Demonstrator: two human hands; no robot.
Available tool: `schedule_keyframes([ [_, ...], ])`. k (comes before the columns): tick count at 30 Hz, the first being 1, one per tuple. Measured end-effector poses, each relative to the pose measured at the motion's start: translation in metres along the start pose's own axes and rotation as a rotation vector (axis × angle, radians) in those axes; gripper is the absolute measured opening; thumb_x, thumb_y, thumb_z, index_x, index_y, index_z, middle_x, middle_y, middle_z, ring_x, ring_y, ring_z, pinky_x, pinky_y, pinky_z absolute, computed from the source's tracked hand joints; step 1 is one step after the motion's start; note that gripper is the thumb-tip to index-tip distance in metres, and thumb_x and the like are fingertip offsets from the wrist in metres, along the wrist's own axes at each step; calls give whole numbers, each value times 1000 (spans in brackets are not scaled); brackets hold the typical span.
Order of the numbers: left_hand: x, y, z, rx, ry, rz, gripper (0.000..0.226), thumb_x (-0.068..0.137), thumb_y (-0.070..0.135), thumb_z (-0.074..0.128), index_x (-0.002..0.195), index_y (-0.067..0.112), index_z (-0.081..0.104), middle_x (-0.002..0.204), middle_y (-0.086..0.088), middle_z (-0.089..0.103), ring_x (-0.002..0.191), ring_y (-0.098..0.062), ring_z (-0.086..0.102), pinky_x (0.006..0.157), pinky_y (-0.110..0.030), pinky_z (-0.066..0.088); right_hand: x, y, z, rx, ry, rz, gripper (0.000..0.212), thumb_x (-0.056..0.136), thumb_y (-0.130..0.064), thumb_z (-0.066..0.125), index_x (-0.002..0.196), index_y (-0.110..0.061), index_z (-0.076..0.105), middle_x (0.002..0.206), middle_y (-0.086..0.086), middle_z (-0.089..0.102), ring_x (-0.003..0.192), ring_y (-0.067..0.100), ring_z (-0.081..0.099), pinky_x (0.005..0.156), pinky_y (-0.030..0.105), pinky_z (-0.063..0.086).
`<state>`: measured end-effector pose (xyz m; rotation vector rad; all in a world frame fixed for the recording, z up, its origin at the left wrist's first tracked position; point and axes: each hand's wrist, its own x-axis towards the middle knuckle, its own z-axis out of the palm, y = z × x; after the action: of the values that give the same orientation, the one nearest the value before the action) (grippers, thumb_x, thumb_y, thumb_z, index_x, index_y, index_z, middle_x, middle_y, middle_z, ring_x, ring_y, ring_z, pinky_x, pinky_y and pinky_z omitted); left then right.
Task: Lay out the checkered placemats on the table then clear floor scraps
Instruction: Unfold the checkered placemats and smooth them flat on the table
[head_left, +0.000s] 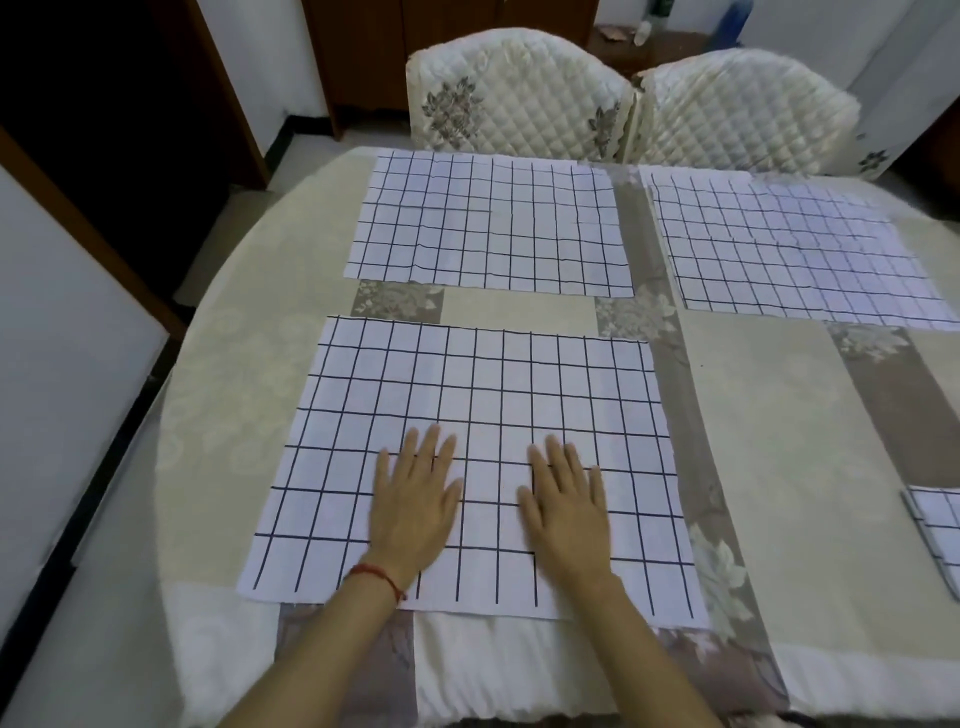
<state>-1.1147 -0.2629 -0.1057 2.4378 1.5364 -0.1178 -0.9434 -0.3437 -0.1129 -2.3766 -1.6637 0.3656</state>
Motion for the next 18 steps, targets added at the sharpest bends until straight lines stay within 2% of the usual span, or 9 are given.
schedule_keyframes([
  [3, -7, -38, 0, -39, 78, -78, 75, 87, 58, -10, 145, 22, 21, 155, -1, 20, 143, -24, 19, 114, -48, 14, -12, 32, -13, -6, 22, 125, 65, 83, -54, -2, 145, -32, 0, 156, -11, -4, 141, 5, -13, 110, 25, -22],
  [5, -14, -55, 2, -70, 137, -126, 82, 82, 62, -17, 146, 23, 15, 156, -1, 13, 145, -24, 11, 116, -47, 7, -17, 47, -20, -2, 37, 197, 70, 81, -55, -3, 146, -31, 6, 157, -9, -1, 143, 8, -8, 116, 33, -13],
  [7, -21, -61, -2, -92, 152, -160, 87, 79, 65, -20, 146, 22, 16, 156, -3, 14, 145, -25, 10, 116, -48, 6, -21, 55, -26, -8, 18, 231, 73, 81, -55, -3, 147, -28, 11, 158, -6, 2, 145, 13, -4, 118, 39, -5],
  [11, -29, -47, -13, -174, 136, -154, 91, 78, 67, -15, 145, 18, 21, 156, -7, 18, 145, -28, 12, 116, -49, 10, -23, 50, -45, 51, 4, 275, 56, 95, -43, 24, 146, -20, 20, 157, 3, 12, 146, 19, 5, 118, 42, 5],
  [14, -31, -16, -22, -236, 80, -29, 84, 80, 64, 0, 143, 17, 28, 155, -7, 20, 145, -27, 14, 117, -44, 10, -31, 42, -63, 160, 27, 262, 68, 85, -49, 20, 141, -12, 32, 151, 10, 30, 141, 25, 24, 115, 37, 19],
  [16, -34, 11, -25, -271, 24, 71, 76, 79, 53, 13, 138, 14, 40, 150, -10, 32, 141, -29, 25, 114, -45, 19, -43, 42, -72, 207, -16, 238, 61, 89, -43, 29, 140, -11, 35, 148, 10, 36, 138, 24, 30, 113, 33, 24],
  [18, -39, 37, -29, -284, -24, 173, 64, 81, 46, 25, 125, 10, 55, 135, -14, 53, 127, -32, 48, 104, -47, 37, -57, 48, -84, 233, -62, 238, 47, 95, -32, 40, 139, -16, 37, 149, 5, 35, 138, 19, 30, 111, 29, 25],
])
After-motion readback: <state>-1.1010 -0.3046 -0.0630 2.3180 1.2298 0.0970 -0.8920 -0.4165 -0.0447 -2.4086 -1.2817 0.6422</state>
